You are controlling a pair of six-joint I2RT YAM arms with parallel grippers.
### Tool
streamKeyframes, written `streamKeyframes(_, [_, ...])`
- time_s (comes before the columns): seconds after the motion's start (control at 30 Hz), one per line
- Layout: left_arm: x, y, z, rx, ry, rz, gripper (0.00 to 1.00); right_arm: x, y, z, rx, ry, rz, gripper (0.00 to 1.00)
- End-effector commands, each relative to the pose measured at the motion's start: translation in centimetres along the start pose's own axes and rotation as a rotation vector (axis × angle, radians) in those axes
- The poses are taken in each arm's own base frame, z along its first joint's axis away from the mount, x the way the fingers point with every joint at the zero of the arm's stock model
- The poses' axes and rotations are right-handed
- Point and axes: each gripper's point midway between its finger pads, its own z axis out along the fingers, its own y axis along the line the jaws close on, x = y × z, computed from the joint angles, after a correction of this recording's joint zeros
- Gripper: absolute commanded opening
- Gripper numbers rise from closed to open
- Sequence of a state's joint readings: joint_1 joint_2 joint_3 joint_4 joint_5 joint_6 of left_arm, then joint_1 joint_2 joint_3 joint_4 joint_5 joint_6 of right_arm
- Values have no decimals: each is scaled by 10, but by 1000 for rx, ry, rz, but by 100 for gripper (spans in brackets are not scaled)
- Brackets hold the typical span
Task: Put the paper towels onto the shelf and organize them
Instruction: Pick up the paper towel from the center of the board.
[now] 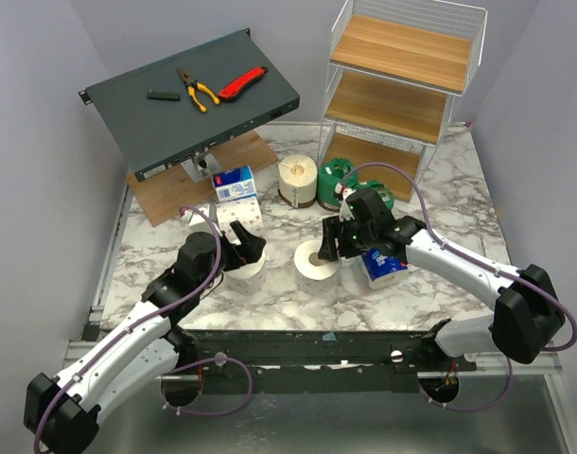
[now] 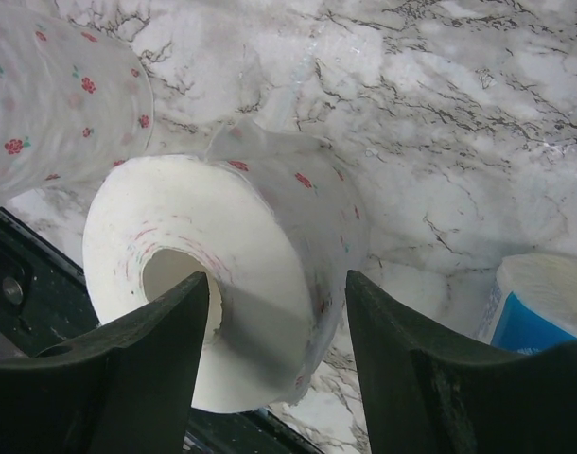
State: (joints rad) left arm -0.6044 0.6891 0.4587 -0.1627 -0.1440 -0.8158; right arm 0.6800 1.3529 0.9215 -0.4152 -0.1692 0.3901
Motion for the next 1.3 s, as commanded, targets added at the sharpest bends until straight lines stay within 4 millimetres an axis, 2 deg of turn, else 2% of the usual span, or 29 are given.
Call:
streamKeyframes(0.0, [-8, -2, -2, -17, -5, 27, 99, 15, -6, 4, 27, 51, -18, 61])
streamKeyframes(0.2, [-14, -1, -5, -22, -27, 43, 99, 15, -6, 3, 38, 57, -29, 53])
streamKeyframes(0.33, [-16, 1, -6, -32, -35, 48, 99, 12, -4, 0, 42, 47, -35, 41])
streamKeyframes(0.4, [-16, 1, -6, -32, -36, 47, 99, 8, -3, -4, 46, 31, -32, 37])
streamKeyframes(0.53, [-19, 1, -8, -33, -47, 46, 99, -11, -2, -18, 82, -30, -16, 35])
streamKeyframes(0.73, [-20, 2, -10, -34, -56, 45, 99, -72, -7, -59, 197, -225, 7, 34])
streamKeyframes(0.83, [-21, 0, -12, -23, -59, 41, 99, -98, -13, -72, 229, -282, 33, 32])
streamKeyframes(0.97, [-23, -2, -15, -11, -68, 29, 99, -139, -26, -97, 258, -404, 128, 32])
streamKeyframes(1.1, [-24, -4, -18, 2, -79, 20, 98, -190, -48, -137, 295, -580, 238, 32])
streamKeyframes(1.27, [-26, -11, -19, 29, -73, 5, 99, -237, -66, -170, 304, -729, 340, 32])
